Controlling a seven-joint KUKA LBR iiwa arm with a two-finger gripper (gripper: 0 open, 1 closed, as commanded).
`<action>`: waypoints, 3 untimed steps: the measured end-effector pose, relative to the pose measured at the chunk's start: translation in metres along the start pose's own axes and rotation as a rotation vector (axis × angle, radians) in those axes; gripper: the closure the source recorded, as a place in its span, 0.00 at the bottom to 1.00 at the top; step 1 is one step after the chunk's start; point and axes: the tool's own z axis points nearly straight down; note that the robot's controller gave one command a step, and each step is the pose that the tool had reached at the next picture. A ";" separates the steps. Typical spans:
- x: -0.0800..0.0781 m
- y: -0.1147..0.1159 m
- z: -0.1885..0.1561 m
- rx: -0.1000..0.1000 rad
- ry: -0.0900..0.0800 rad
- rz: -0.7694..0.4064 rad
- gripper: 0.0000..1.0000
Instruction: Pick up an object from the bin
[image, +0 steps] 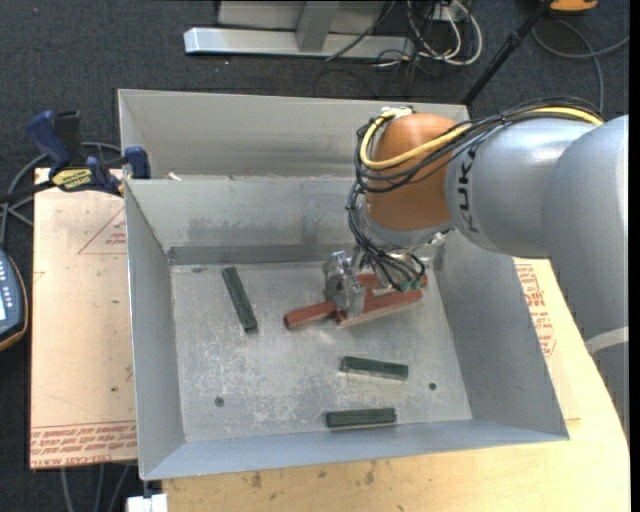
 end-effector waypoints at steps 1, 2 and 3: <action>0.003 0.000 0.005 -0.001 0.009 0.000 0.00; 0.002 0.000 0.004 -0.001 0.004 0.000 1.00; -0.021 0.039 -0.071 -0.002 0.005 -0.373 1.00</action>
Offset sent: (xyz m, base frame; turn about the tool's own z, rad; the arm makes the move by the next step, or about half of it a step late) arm 0.0000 0.0000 0.0000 0.0000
